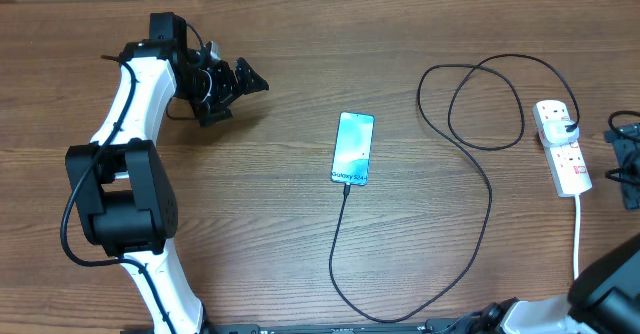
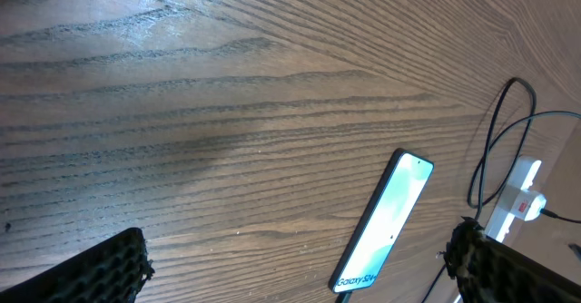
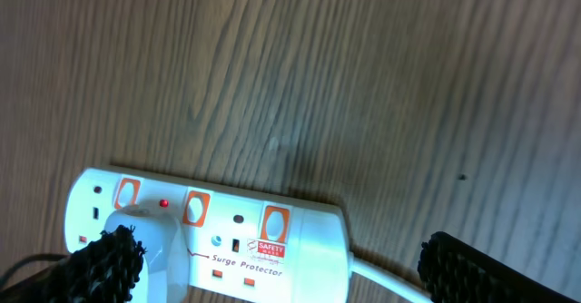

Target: Plug charger to phone and switch on socket

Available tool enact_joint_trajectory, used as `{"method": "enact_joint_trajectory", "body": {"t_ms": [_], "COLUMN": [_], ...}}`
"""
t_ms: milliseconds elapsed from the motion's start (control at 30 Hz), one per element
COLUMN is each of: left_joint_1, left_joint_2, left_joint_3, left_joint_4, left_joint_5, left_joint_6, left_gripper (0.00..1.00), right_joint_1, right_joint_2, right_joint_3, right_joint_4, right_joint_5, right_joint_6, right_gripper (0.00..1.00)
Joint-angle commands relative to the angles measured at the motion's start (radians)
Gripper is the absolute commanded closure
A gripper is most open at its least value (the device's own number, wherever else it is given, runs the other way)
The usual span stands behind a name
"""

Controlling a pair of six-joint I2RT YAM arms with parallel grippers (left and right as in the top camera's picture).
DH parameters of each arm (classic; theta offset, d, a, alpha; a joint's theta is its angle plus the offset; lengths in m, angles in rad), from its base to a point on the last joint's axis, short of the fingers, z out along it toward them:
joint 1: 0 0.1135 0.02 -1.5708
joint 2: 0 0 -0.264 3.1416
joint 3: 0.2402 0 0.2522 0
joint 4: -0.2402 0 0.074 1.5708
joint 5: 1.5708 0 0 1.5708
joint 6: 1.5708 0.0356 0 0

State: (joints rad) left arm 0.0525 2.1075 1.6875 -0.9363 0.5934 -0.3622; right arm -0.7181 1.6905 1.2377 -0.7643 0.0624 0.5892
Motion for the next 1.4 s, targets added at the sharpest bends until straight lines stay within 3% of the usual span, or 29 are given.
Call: {"method": "enact_joint_trajectory", "body": {"t_ms": [0, 367, 833, 933, 1033, 1367], "left_joint_1": [-0.007, -0.007, -0.007, -0.007, -0.007, -0.007], "left_joint_2": [-0.028, -0.028, -0.028, -0.028, -0.028, -0.028], "left_joint_3": [0.010, 0.010, 0.010, 0.010, 0.010, 0.010], "left_joint_4": [-0.001, -0.001, -0.001, -0.001, -0.001, -0.001], "left_joint_5": [-0.003, -0.003, -0.003, -0.003, -0.003, -0.003], "left_joint_6": [0.026, 0.026, 0.026, 0.026, 0.026, 0.026], "left_gripper": [0.00, 0.00, 0.00, 0.00, 0.00, 0.00], "right_joint_1": [0.004, 0.004, 0.012, 0.012, 0.012, 0.012], "right_joint_2": [0.070, 0.192, 0.208, 0.208, 0.208, 0.208], "right_joint_3": [0.101, 0.197, 0.183, 0.183, 0.183, 0.182], "right_joint_4": [-0.031, -0.085, -0.103, -0.110, -0.126, -0.136], "right_joint_5": [-0.020, -0.019, -0.019, -0.020, -0.020, -0.019], "right_joint_6": [-0.034, -0.067, -0.109, -0.120, -0.119, -0.127], "right_gripper": [0.02, 0.02, 0.17, 0.16, 0.01, 0.02]}}
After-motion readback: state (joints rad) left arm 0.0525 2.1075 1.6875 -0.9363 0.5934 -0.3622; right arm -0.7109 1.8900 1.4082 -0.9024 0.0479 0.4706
